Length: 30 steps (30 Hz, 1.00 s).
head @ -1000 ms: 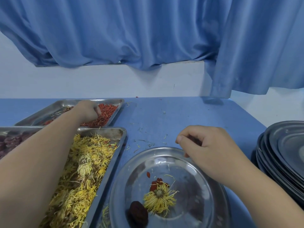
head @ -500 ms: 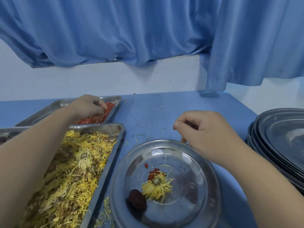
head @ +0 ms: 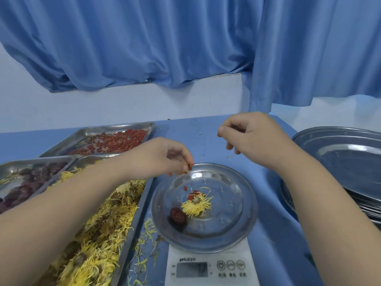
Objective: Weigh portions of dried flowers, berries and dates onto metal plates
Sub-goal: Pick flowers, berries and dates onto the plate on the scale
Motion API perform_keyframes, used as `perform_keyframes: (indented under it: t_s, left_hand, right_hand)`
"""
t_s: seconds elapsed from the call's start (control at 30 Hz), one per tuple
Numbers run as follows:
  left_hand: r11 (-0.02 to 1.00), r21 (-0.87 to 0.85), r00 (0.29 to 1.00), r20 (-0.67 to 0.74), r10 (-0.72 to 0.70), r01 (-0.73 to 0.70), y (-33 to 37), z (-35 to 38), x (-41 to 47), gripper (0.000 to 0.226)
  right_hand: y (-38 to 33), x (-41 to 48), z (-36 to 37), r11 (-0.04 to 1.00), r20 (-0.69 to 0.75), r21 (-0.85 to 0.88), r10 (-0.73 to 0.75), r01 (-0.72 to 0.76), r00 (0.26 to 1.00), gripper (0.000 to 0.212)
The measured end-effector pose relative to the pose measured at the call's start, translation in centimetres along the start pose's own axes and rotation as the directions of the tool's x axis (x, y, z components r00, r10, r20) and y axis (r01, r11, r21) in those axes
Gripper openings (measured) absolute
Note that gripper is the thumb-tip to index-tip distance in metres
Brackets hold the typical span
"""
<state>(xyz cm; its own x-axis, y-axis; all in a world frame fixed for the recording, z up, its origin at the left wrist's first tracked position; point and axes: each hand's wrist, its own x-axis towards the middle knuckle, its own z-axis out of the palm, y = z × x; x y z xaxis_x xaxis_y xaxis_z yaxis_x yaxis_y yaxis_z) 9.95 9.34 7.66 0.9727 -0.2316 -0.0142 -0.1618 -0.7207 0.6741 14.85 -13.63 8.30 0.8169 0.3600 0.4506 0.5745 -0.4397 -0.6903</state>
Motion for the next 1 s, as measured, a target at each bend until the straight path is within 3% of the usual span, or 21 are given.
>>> perform_keyframes:
  t_s: [0.17, 0.23, 0.43, 0.6, 0.83, 1.0]
  left_hand:
    - [0.952, 0.304, 0.999, -0.014, -0.035, 0.038, 0.2, 1.7, -0.3, 0.009]
    - [0.947, 0.318, 0.997, -0.07, -0.028, 0.049, 0.2, 1.8, -0.6, 0.006]
    - [0.991, 0.112, 0.972, -0.228, -0.047, 0.074, -0.1, 2.1, -2.6, 0.019]
    - [0.998, 0.022, 0.958, -0.281, -0.057, 0.065, -0.4, 3.4, -4.3, 0.038]
    - [0.982, -0.176, 0.874, -0.485, -0.031, -0.063, -1.6, 5.3, -4.9, 0.023]
    - [0.985, -0.16, 0.886, -0.464, -0.022, -0.059, -2.5, 6.3, -5.0, 0.021]
  right_hand:
    - [-2.2, -0.8, -1.1, 0.999, -0.05, -0.001, -0.049, 0.049, 0.998, 0.021]
    - [-3.2, -1.3, -1.2, 0.996, -0.084, -0.018, -0.084, 0.082, 0.993, 0.022]
    - [-2.6, -5.2, 0.5, 0.992, -0.068, -0.055, -0.113, 0.11, 0.991, 0.022]
    - [1.9, -10.3, 1.7, 0.94, -0.074, -0.318, -0.157, 0.126, 0.985, 0.023]
    - [3.9, -11.7, 1.6, 0.958, -0.221, -0.239, -0.215, 0.161, 0.951, 0.02]
    - [4.8, -11.4, 1.7, 0.956, -0.195, -0.242, -0.213, 0.164, 0.957, 0.016]
